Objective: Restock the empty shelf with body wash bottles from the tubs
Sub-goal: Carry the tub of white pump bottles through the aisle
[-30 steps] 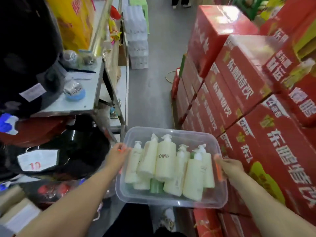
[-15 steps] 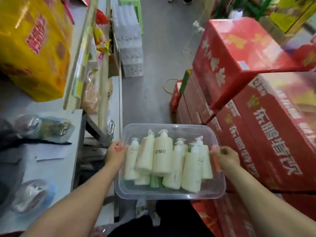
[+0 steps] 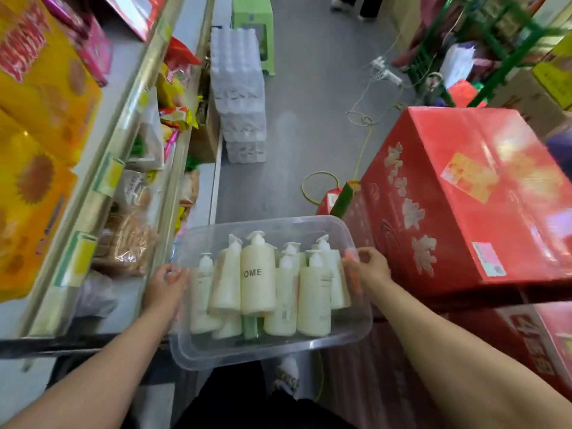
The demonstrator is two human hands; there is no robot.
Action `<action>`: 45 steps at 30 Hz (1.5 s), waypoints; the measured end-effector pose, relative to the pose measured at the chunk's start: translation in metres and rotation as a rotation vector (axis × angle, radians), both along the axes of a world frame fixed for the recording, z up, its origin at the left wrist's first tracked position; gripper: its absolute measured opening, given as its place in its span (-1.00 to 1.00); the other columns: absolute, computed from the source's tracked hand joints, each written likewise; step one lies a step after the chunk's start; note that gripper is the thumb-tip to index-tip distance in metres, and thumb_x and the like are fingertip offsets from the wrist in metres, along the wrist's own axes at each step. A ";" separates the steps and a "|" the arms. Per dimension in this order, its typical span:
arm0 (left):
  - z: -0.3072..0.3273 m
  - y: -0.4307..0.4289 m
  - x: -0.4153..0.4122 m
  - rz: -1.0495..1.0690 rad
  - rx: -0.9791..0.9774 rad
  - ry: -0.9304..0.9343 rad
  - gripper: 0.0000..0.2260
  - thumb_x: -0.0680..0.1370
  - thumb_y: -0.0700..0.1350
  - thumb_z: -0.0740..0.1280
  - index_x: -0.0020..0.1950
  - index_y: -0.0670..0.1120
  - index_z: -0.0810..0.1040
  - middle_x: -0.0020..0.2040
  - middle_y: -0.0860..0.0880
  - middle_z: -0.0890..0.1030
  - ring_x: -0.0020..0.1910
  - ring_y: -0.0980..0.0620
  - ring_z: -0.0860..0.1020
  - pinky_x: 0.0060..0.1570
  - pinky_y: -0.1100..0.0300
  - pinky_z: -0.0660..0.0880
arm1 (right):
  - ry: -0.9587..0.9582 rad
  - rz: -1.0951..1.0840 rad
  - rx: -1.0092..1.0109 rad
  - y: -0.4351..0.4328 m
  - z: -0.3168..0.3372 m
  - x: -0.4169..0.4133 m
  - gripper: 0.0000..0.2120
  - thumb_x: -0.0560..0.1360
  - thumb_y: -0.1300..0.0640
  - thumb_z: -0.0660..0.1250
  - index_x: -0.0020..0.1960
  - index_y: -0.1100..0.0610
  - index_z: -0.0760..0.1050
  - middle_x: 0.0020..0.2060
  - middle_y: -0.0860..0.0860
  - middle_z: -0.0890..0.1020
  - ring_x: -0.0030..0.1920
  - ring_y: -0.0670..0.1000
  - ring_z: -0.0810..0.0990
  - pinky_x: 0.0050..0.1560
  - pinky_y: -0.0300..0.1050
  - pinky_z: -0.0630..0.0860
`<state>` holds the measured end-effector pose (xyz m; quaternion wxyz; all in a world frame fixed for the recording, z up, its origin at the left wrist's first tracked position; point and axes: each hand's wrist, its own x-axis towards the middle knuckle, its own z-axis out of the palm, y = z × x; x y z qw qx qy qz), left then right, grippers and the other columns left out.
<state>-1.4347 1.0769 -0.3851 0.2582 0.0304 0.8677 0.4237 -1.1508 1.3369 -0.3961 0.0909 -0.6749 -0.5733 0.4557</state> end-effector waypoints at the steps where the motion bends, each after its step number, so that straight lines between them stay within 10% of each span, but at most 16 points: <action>1: -0.006 0.011 -0.014 0.019 0.000 -0.012 -0.84 0.58 -0.10 0.36 0.13 -0.08 0.49 0.01 -0.06 0.55 -0.31 -0.01 0.45 -0.51 0.35 0.35 | -0.007 0.007 0.000 0.016 0.001 -0.013 -0.68 0.31 -0.08 0.53 0.01 -0.03 0.58 -0.03 -0.01 0.66 -0.01 0.09 0.64 0.10 0.08 0.61; 11: -0.023 0.147 -0.148 0.036 -0.037 -0.099 -0.73 0.56 -0.03 0.38 0.20 -0.12 0.53 0.10 -0.16 0.60 -0.03 -0.13 0.53 -0.05 0.11 0.38 | -0.069 -0.002 0.093 0.159 -0.001 -0.147 -0.78 0.32 -0.07 0.55 -0.17 0.01 0.60 -0.17 0.00 0.71 -0.09 0.08 0.67 0.00 -0.03 0.59; 18: -0.003 0.267 -0.241 -0.007 -0.058 -0.082 -0.59 0.57 0.02 0.36 0.37 -0.11 0.47 0.18 -0.07 0.59 0.01 -0.09 0.53 -0.06 0.13 0.41 | -0.062 -0.004 0.093 0.265 0.003 -0.231 -0.73 0.43 0.06 0.53 0.06 0.16 0.62 -0.08 0.10 0.67 -0.13 0.08 0.61 -0.12 -0.13 0.48; 26: -0.025 0.410 -0.339 0.124 -0.056 -0.082 -0.78 0.37 0.13 0.39 -0.12 0.04 0.53 -0.09 -0.11 0.65 -0.12 -0.17 0.59 -0.14 0.07 0.48 | -0.065 0.083 0.041 0.429 -0.015 -0.339 -0.76 0.44 -0.03 0.49 0.01 0.08 0.60 -0.20 0.12 0.67 -0.16 0.17 0.65 -0.05 0.07 0.60; 34: 0.017 0.546 -0.414 0.305 0.013 -0.094 -0.88 0.49 -0.05 0.42 -0.06 0.01 0.50 -0.13 -0.02 0.55 -0.12 -0.07 0.48 -0.18 0.16 0.28 | -0.068 0.194 0.071 0.598 0.015 -0.478 -0.73 0.43 -0.07 0.51 0.03 0.04 0.58 -0.22 0.08 0.65 -0.24 0.13 0.61 -0.06 0.10 0.64; 45: 0.034 0.656 -0.511 0.496 -0.029 -0.073 -0.85 0.57 -0.03 0.33 -0.14 -0.07 0.51 -0.26 -0.01 0.52 -0.17 -0.16 0.52 -0.20 0.09 0.36 | -0.139 0.460 0.136 0.771 0.071 -0.680 -0.74 0.41 -0.10 0.51 -0.08 0.08 0.65 -0.30 0.05 0.66 -0.49 -0.01 0.56 -0.48 -0.28 0.42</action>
